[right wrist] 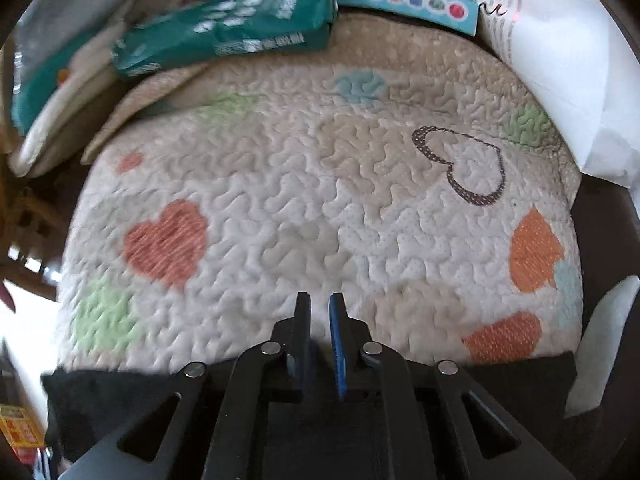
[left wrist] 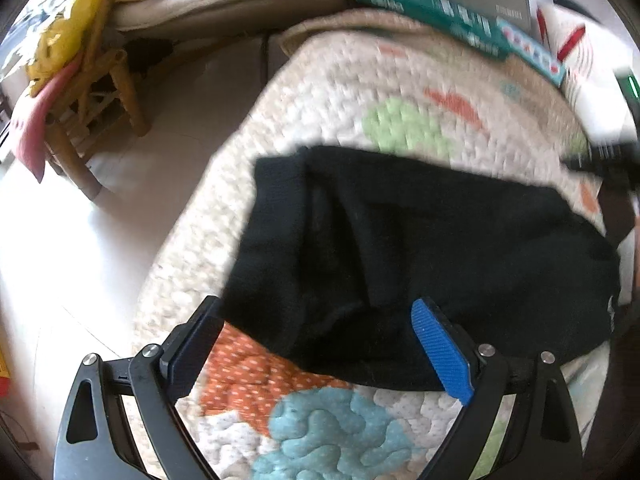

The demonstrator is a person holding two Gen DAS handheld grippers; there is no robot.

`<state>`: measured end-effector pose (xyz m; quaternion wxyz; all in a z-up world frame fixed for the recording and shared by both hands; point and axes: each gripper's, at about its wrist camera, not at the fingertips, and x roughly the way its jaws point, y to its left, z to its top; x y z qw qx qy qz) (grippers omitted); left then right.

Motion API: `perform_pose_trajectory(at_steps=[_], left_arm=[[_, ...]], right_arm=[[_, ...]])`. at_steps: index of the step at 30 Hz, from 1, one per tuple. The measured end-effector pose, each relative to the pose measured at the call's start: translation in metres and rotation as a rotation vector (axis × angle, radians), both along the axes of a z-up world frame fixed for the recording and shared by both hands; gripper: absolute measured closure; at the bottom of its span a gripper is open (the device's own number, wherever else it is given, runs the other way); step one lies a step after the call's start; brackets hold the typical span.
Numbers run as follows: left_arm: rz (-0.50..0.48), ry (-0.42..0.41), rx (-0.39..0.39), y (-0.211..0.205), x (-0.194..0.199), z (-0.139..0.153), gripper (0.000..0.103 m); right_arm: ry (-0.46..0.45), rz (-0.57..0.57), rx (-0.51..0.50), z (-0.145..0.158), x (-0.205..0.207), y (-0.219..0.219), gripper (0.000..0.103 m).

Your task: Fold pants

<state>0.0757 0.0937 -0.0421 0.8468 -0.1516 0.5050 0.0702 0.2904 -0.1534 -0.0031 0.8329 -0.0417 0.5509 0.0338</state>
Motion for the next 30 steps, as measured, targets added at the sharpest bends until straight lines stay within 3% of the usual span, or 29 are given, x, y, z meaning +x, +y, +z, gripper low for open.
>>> perform_pose_trajectory(at_steps=[2,4,6,10,13,17,20,25,30], left_arm=[[0.023,-0.019,0.003,0.007,-0.003,0.005,0.008],[0.040,-0.013,0.000,0.013,-0.003,0.002,0.008],[0.045,0.018,0.005,0.013,-0.003,-0.007,0.008],[0.035,0.088,0.032,0.011,0.000,-0.026,0.008],[0.049,0.086,0.014,0.017,0.001,-0.027,0.008],[0.102,0.056,-0.014,0.032,-0.003,-0.018,0.008],[0.112,0.000,0.001,0.029,-0.005,-0.005,0.009],[0.093,-0.063,0.047,0.021,-0.004,0.013,0.009],[0.188,-0.027,-0.039,0.059,-0.003,0.009,0.009]], right_arm=[[0.008,0.026,0.021,-0.002,-0.040,-0.002,0.076],[0.025,0.052,0.043,-0.007,-0.079,-0.001,0.059],[0.048,0.070,0.053,-0.020,-0.119,-0.004,0.055],[0.101,0.056,-0.027,-0.052,-0.169,-0.028,0.055],[0.051,-0.001,-0.009,-0.046,-0.183,-0.065,0.053],[0.064,-0.240,-0.045,-0.032,-0.183,-0.143,0.053],[-0.011,-0.384,0.065,-0.010,-0.180,-0.186,0.053],[-0.103,-0.347,0.142,0.002,-0.139,-0.191,0.051],[-0.008,-0.399,0.111,-0.037,-0.095,-0.203,0.041]])
